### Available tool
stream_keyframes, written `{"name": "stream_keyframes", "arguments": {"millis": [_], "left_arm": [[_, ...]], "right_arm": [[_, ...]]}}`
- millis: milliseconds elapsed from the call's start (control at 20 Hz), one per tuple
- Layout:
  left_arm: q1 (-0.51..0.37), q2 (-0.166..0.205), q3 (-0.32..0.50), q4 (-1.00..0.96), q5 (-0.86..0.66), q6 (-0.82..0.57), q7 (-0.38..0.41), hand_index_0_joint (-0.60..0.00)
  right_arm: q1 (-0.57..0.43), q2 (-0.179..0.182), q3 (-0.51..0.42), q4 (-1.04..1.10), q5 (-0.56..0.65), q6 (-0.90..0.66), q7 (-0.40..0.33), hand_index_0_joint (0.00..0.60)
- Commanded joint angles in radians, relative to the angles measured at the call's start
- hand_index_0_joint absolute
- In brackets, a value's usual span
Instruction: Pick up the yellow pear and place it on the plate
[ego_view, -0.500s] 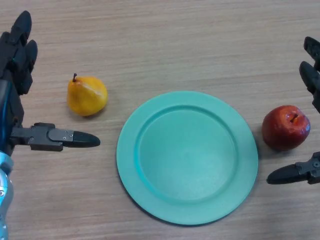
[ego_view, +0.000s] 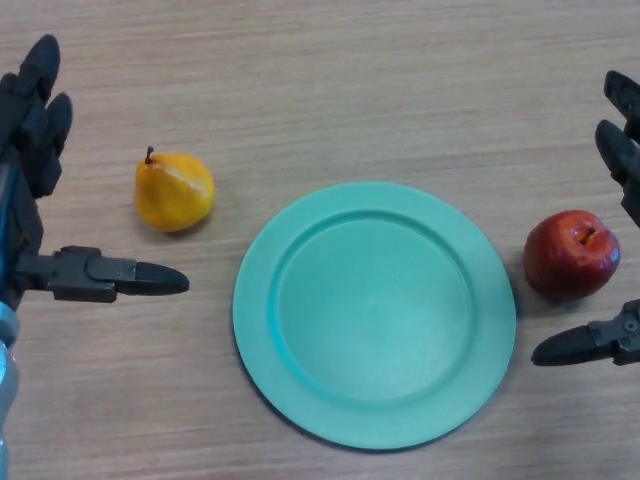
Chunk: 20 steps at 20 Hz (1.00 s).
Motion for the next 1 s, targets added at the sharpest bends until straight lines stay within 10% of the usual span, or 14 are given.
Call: {"name": "stream_keyframes", "arguments": {"millis": [50,1000], "left_arm": [[-0.094,0.073,0.048,0.057,0.018,-0.226,0.031,0.0],[-0.44,0.057,-0.086,0.831,0.156,-0.544,0.138,0.0]], "right_arm": [[-0.012,-0.03,-0.061,-0.079,0.012,-0.132,-0.002,0.0],[0.052,-0.01,-0.137,-0.175,0.038,-0.114,-0.008,0.0]]}}
